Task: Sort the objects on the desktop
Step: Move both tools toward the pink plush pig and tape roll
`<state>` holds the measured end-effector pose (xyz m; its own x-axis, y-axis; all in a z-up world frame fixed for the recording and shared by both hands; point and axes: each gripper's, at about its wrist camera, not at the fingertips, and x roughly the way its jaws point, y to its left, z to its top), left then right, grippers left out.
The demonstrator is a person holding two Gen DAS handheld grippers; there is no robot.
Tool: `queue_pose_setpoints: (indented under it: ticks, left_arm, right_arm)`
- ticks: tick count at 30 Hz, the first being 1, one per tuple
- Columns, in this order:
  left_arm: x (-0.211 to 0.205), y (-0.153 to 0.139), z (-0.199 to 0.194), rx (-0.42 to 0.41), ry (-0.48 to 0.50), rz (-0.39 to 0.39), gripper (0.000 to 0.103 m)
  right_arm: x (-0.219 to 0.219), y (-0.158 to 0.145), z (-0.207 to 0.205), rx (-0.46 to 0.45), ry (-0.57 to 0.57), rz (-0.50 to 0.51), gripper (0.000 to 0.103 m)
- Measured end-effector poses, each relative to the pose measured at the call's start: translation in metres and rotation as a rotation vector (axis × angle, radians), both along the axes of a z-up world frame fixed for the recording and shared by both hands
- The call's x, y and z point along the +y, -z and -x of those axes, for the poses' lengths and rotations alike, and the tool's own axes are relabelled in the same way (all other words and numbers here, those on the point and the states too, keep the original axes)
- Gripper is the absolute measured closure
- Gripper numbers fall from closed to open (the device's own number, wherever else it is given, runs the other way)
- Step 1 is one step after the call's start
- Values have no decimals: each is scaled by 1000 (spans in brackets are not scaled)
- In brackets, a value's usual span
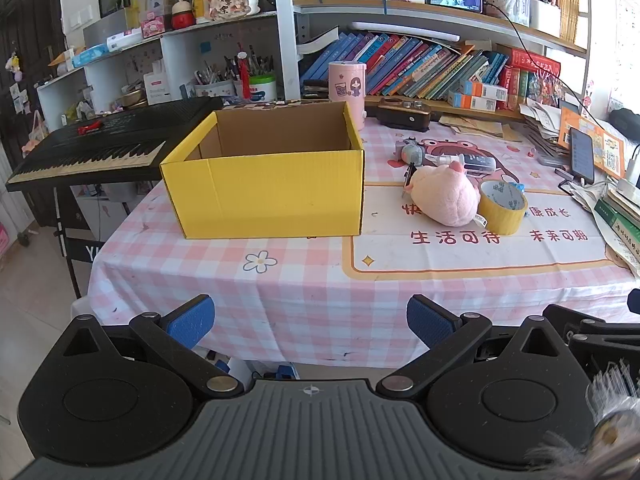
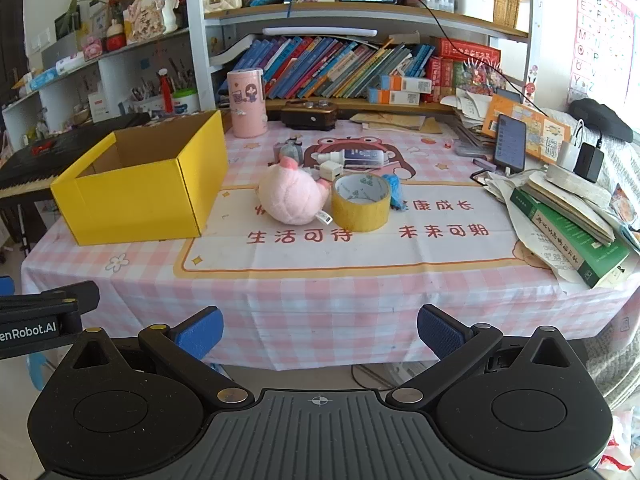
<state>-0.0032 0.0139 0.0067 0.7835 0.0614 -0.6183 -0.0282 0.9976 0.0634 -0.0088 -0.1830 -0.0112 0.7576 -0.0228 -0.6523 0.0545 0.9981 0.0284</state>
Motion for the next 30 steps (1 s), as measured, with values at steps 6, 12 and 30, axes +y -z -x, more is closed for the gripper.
queue_pose_setpoints:
  ticks: [6,12,30]
  left_arm:
    - [-7,2,-3,-5,7,-2,0]
    - [-7,3,-4,-5,4,-2,0]
    - [-5,3,-12,-12,49,10,0]
  right_arm:
    - [0,-1,-1,-3,-6,2,0]
    - [-1,-2,-1,-9,-3,4,0]
    - [3,-3,-6,-22,17,8,0]
